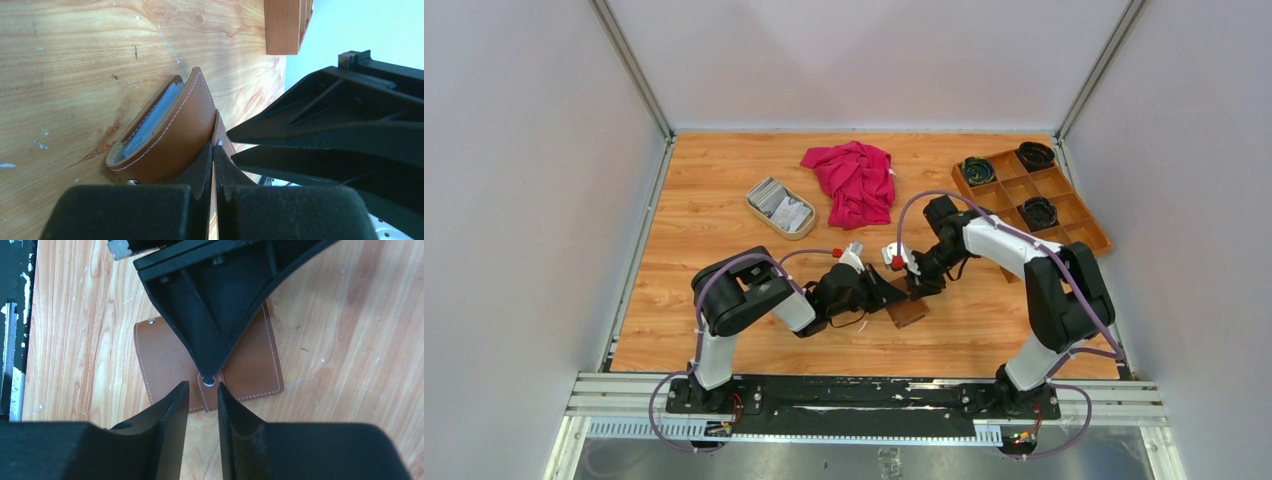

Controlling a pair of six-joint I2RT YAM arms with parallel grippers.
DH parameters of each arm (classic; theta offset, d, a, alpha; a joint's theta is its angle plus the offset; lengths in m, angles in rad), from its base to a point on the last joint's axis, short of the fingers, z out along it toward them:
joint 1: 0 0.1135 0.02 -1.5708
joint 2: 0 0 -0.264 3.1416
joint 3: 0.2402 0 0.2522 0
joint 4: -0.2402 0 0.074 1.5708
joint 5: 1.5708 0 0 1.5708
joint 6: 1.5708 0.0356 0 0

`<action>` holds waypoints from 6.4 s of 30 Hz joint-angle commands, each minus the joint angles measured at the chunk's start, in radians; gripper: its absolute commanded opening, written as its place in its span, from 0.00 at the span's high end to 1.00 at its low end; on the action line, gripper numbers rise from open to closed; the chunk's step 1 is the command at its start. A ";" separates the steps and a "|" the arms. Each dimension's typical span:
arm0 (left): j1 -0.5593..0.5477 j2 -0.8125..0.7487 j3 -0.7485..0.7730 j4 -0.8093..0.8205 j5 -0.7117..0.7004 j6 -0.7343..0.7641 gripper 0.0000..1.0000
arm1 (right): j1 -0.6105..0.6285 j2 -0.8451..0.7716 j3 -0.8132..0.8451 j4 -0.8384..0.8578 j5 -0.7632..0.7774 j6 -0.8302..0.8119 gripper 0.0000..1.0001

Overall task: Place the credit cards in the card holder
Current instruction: Close the card holder at the center of the board, then reset both arms

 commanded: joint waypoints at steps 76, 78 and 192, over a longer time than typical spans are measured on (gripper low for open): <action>0.219 -1.166 0.049 -1.183 -0.168 0.920 0.00 | -0.326 -0.397 0.232 -0.151 -0.077 0.447 0.22; 0.246 -1.176 0.129 -1.286 -0.160 0.959 0.00 | -0.358 -0.419 0.242 -0.150 -0.083 0.479 0.18; 0.686 -1.346 0.322 -1.559 0.254 0.957 0.00 | -0.552 -0.573 0.339 -0.017 -0.126 1.092 0.00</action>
